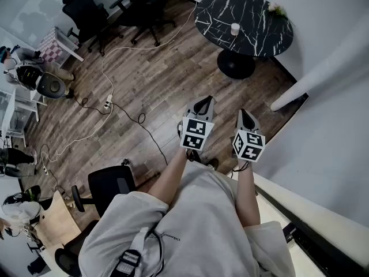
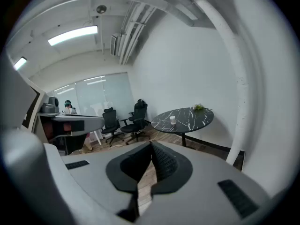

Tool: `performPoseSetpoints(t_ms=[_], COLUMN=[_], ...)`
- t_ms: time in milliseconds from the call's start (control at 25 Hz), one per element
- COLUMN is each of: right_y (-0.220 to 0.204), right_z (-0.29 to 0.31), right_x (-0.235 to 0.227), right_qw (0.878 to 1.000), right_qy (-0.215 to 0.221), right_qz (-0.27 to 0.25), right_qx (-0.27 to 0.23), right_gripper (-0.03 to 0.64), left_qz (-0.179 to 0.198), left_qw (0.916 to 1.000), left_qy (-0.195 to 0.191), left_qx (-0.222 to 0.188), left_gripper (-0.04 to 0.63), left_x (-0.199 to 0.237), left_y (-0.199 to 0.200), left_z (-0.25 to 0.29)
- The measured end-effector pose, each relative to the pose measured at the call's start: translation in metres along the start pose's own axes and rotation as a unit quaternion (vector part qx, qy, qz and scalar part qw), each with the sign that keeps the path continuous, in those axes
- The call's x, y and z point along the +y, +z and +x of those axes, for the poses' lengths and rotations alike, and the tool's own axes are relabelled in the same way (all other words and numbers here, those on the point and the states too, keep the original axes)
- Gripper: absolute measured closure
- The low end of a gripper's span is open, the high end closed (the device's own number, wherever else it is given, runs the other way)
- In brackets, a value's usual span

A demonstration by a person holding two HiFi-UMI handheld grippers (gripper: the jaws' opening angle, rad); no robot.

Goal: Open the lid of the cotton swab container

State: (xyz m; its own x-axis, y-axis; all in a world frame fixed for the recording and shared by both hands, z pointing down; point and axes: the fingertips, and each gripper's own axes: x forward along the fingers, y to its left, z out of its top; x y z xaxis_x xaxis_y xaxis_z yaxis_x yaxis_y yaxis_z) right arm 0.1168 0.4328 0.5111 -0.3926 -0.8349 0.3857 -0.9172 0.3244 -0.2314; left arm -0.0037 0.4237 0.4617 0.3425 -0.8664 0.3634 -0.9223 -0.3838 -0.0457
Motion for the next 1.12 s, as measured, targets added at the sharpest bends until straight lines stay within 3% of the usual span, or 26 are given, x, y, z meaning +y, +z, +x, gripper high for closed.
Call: performPoseSetpoints(t_ms=[280, 520, 800, 960, 1120], right_y=[-0.007, -0.001, -0.002, 0.018, 0.027], right_z=[-0.003, -0.011, -0.004, 0.005, 0.024], right_x=[-0.001, -0.002, -0.011, -0.03, -0.045], right_qw=[1.0, 0.999, 0.999, 0.998, 0.998], right_qy=[-0.005, 0.004, 0.016, -0.003, -0.014], right_qz=[0.002, 0.032, 0.03, -0.003, 0.016], right_qx=[0.013, -0.025, -0.04, -0.061, -0.058], right_gripper=[0.581, 0.581, 0.581, 0.581, 0.581], left_qz=[-0.005, -0.038, -0.053, -0.074, -0.085], left_qw=[0.9999, 0.9992, 0.9985, 0.9972, 0.9963], left_qy=[-0.007, -0.014, -0.009, 0.002, 0.009], left_qx=[-0.009, -0.004, 0.008, -0.004, -0.004], left_gripper=[0.571, 0.571, 0.571, 0.571, 0.571], left_x=[-0.003, 0.001, 0.013, 0.025, 0.043], left_y=[0.004, -0.005, -0.019, -0.008, -0.002], left_z=[-0.005, 0.001, 0.023, 0.042, 0.06])
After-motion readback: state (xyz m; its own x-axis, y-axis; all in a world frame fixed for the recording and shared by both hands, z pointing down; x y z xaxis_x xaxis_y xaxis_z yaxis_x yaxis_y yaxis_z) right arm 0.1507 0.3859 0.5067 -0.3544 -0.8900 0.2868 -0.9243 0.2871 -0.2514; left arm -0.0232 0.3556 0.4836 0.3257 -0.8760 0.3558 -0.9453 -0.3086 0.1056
